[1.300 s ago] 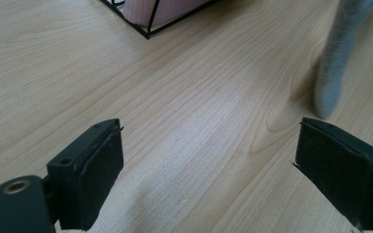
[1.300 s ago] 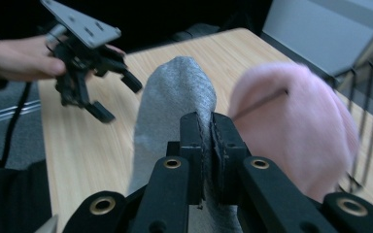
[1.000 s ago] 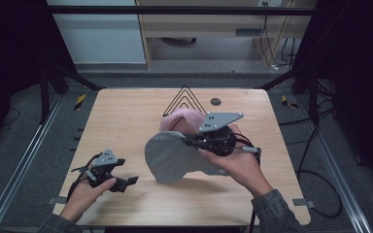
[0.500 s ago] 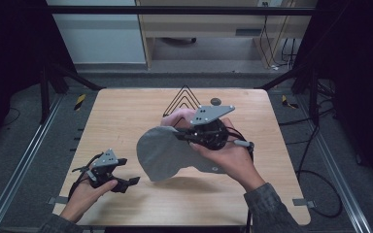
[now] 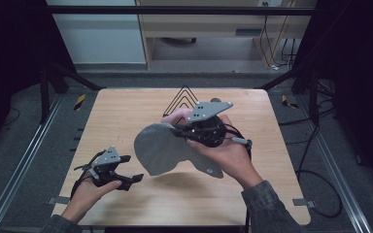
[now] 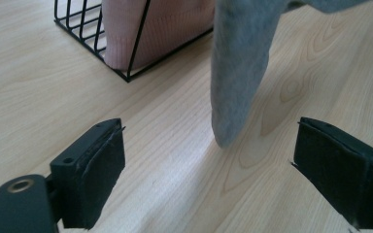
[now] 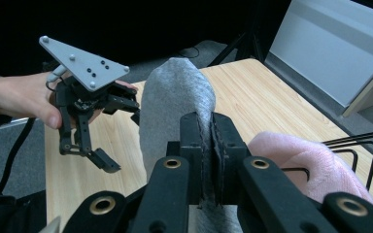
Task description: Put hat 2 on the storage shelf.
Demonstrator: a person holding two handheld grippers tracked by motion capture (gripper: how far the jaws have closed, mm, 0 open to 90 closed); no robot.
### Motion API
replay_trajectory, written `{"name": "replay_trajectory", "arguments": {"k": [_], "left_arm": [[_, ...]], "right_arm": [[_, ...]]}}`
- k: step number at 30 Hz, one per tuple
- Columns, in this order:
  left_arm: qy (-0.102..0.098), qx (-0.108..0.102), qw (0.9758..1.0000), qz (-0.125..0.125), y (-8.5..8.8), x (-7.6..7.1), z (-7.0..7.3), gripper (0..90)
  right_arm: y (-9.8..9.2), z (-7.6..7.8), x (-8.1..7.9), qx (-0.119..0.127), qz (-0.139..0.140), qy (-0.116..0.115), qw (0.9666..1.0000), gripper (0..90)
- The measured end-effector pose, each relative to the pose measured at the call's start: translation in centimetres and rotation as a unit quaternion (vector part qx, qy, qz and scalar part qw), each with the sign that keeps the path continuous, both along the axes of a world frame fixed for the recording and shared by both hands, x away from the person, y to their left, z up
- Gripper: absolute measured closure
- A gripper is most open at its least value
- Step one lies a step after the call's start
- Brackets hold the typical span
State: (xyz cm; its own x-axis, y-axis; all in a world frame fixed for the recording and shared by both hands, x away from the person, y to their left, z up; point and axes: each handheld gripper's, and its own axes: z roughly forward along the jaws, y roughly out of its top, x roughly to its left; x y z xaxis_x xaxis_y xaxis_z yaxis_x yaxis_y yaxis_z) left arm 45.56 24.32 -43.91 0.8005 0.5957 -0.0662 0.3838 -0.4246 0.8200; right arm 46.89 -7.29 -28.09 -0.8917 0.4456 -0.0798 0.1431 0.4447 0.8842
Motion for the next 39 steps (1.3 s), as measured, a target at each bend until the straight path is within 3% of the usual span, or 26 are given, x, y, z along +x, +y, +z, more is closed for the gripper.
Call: {"name": "replay_trajectory", "arguments": {"k": [4,8,13,15,19,22,30,36,39], "left_arm": [[-0.004,-0.018,0.9998,-0.009,-0.9,0.4,0.7,16.5],[-0.008,-0.015,0.9997,-0.017,-1.7,0.6,0.9,26.6],[-0.020,-0.004,0.9992,-0.034,-3.7,0.8,1.3,57.2],[-0.023,-0.009,0.9991,-0.035,-4.4,0.8,1.6,69.4],[-0.027,-0.014,0.9989,-0.035,-4.8,0.8,2.3,84.7],[-0.028,-0.022,0.9987,-0.036,-4.8,0.6,3.9,85.7],[-0.045,-0.010,0.9983,-0.035,-5.2,0.7,7.0,86.1],[-0.048,-0.014,0.9983,-0.030,-5.6,1.4,9.7,86.3],[-0.056,-0.008,0.9979,-0.032,-6.1,1.8,11.9,86.3]], "right_arm": [[0.3,0.3,0.1,0.001,0.001,-0.002,1.0000,85.1],[0.4,0.2,0.2,0.001,-0.002,0.000,1.0000,85.1],[0.4,0.0,0.3,-0.001,-0.007,0.004,1.0000,85.0],[0.3,-0.1,0.4,-0.001,-0.010,0.005,0.9999,85.1],[-0.5,-0.2,0.5,0.003,-0.019,0.008,0.9998,85.1],[-1.7,-0.2,0.6,0.009,-0.031,0.011,0.9994,85.1],[-3.7,0.5,0.5,0.029,-0.051,0.013,0.9982,85.1],[-5.0,2.1,0.4,0.041,-0.065,0.006,0.9970,85.1],[-5.9,3.6,0.5,0.055,-0.077,-0.002,0.9955,85.1]]}}
